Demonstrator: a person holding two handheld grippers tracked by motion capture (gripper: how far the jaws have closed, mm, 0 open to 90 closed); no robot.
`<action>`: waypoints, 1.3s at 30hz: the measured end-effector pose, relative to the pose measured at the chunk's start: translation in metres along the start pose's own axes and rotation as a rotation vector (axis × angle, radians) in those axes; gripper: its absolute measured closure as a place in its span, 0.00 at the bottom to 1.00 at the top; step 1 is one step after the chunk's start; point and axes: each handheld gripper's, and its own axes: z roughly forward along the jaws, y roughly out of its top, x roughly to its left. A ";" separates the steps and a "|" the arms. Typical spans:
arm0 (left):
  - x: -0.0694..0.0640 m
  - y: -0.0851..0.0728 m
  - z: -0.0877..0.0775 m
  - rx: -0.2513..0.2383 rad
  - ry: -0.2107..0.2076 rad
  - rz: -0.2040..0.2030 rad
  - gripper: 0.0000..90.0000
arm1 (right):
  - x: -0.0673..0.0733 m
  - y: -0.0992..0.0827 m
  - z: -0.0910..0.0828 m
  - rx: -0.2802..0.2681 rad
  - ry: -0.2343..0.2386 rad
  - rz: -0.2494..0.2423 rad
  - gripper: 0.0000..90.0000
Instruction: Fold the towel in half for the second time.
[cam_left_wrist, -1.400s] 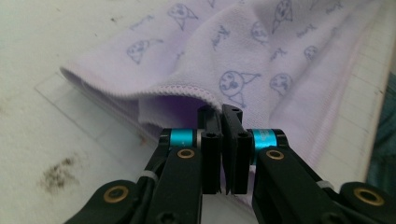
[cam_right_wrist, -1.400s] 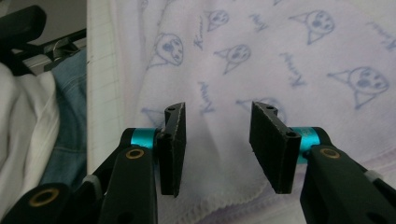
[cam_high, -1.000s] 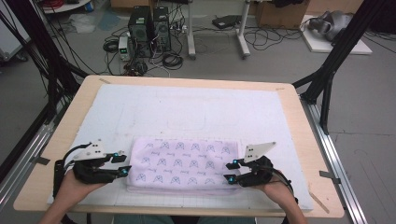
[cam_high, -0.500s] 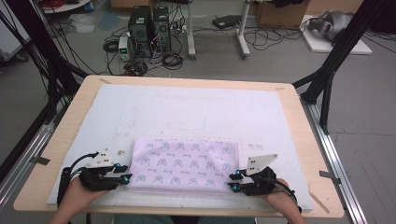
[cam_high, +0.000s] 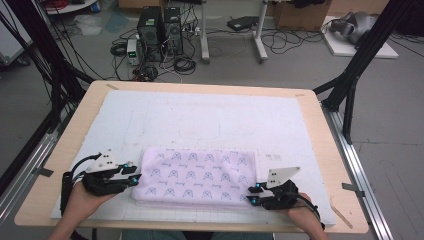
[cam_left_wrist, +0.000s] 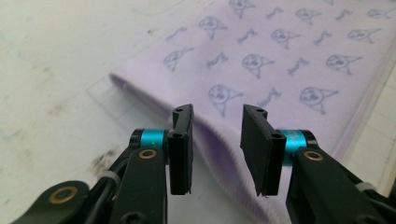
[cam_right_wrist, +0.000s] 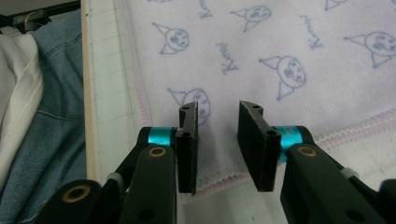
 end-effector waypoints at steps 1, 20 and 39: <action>-0.001 0.001 0.003 -0.001 -0.008 0.007 0.72 | 0.000 -0.001 -0.001 0.003 -0.002 -0.001 0.77; -0.016 -0.017 0.015 0.047 -0.082 0.031 0.64 | 0.005 0.010 -0.005 -0.053 0.018 -0.032 0.74; -0.027 -0.011 0.004 -0.008 -0.128 0.063 0.94 | 0.006 0.019 -0.023 -0.105 0.022 -0.050 0.96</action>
